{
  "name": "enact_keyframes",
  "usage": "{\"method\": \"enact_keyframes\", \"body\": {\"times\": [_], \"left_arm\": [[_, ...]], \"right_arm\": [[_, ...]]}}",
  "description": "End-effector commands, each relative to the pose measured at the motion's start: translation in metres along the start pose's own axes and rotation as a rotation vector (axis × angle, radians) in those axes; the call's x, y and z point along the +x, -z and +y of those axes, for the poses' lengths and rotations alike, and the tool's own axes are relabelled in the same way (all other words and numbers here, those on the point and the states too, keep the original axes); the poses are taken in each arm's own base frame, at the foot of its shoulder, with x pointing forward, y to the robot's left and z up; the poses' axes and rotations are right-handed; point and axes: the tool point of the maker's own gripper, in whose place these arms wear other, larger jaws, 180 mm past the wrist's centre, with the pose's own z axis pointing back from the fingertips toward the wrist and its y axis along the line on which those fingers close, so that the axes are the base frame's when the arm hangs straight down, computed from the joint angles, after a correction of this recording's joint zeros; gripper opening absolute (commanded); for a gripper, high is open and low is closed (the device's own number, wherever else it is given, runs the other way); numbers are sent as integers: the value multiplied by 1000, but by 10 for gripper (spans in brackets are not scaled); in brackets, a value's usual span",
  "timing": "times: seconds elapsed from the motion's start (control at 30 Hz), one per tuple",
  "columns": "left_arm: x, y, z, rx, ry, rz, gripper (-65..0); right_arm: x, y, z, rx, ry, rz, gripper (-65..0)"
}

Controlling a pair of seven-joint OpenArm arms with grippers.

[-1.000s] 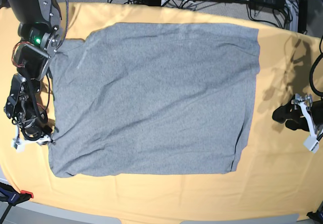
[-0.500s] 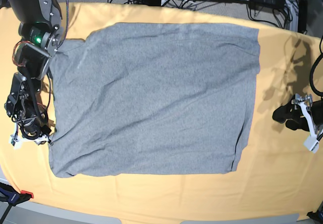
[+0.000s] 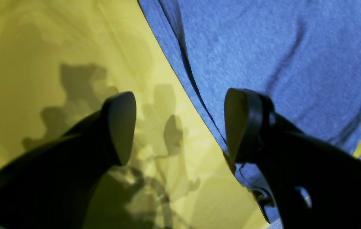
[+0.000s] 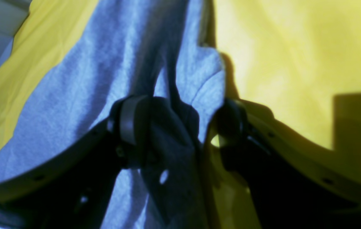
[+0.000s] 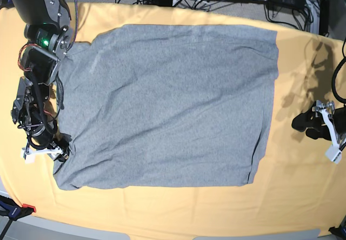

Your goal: Layout the t-shirt on the table in an organized manner, then fold the t-shirt properly

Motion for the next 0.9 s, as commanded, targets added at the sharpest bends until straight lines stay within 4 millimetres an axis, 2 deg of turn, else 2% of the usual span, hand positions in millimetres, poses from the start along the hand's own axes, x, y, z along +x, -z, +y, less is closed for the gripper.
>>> {"method": "enact_keyframes", "body": {"times": [0.0,0.03,0.1,0.2,0.27,0.43,0.63,0.7,0.87], "left_arm": [[20,-15,4,18,26,-54,-207],[20,-15,4,18,26,-54,-207],[20,-15,4,18,26,-54,-207],[20,-15,4,17,26,-54,-207],[20,-15,3,17,26,-55,-207],[20,-15,4,18,25,-54,-207],[20,-15,3,17,26,-55,-207],[21,-15,3,17,26,-57,-207],[21,-15,4,18,26,-61,-207]], "right_arm": [[26,-2,3,-5,-4,-63,-296],[28,-2,-4,-43,-5,-69,-319],[30,-4,-17,-115,-13,-82,-416],[30,-5,-27,-172,-69,-83,-640],[31,-6,-26,-168,-100,-79,-650],[44,-7,-6,-50,-184,-87,-650],[59,-12,10,-18,-246,-40,-650],[62,-15,9,-44,-273,-14,-650],[78,-24,-10,-180,-310,-23,-650]]}}
